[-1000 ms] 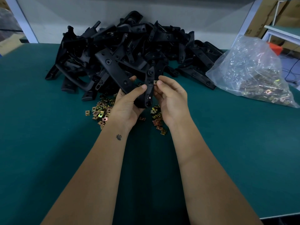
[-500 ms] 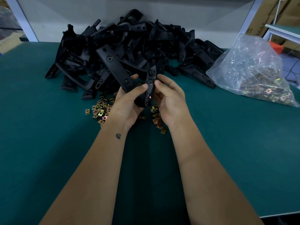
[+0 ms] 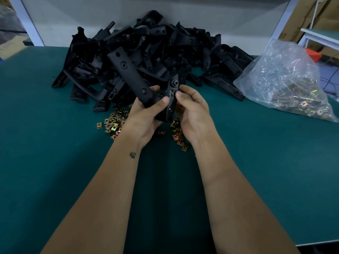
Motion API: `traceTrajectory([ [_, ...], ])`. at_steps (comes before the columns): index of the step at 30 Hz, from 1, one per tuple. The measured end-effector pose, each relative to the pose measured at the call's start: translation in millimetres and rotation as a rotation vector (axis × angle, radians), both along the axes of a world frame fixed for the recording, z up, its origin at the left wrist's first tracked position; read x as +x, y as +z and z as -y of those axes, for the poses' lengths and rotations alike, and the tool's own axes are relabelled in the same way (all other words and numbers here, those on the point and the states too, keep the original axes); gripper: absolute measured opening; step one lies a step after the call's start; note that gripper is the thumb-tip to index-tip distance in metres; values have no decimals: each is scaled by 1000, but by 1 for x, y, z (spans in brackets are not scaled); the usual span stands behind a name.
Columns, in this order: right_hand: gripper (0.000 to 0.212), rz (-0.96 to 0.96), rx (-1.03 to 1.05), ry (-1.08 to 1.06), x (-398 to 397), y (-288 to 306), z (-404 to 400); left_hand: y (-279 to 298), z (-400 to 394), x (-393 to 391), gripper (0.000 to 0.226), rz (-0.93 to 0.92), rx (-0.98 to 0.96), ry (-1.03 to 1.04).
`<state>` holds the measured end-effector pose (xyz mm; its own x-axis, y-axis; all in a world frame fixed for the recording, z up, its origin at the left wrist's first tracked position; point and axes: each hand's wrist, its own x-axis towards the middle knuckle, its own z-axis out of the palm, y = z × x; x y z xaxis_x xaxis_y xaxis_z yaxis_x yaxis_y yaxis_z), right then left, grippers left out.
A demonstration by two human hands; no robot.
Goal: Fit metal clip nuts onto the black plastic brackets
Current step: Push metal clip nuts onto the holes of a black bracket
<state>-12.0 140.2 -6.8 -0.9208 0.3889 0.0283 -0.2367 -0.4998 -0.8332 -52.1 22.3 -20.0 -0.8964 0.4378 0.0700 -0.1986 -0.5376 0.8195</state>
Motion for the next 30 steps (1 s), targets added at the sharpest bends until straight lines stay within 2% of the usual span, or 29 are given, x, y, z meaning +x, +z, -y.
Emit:
traceTrajectory([
  [9,16,33,18,44,2,4,3,0,0,-1,41,22,-13,-36],
  [18,12,49,224,-124,0,7,4,0,-3,-4,22,168,138,39],
  [20,15,145,456,-248,0,5,0,0,0,-7,20,219,194,101],
  [22,21,255,794,-335,-1,-2,-2,0,3,-10,17,264,263,154],
  [25,29,326,1183,-316,-2,-9,2,0,5,-11,15,279,341,180],
  [30,26,364,1699,-234,-6,-17,8,1,2,-9,16,273,304,177],
])
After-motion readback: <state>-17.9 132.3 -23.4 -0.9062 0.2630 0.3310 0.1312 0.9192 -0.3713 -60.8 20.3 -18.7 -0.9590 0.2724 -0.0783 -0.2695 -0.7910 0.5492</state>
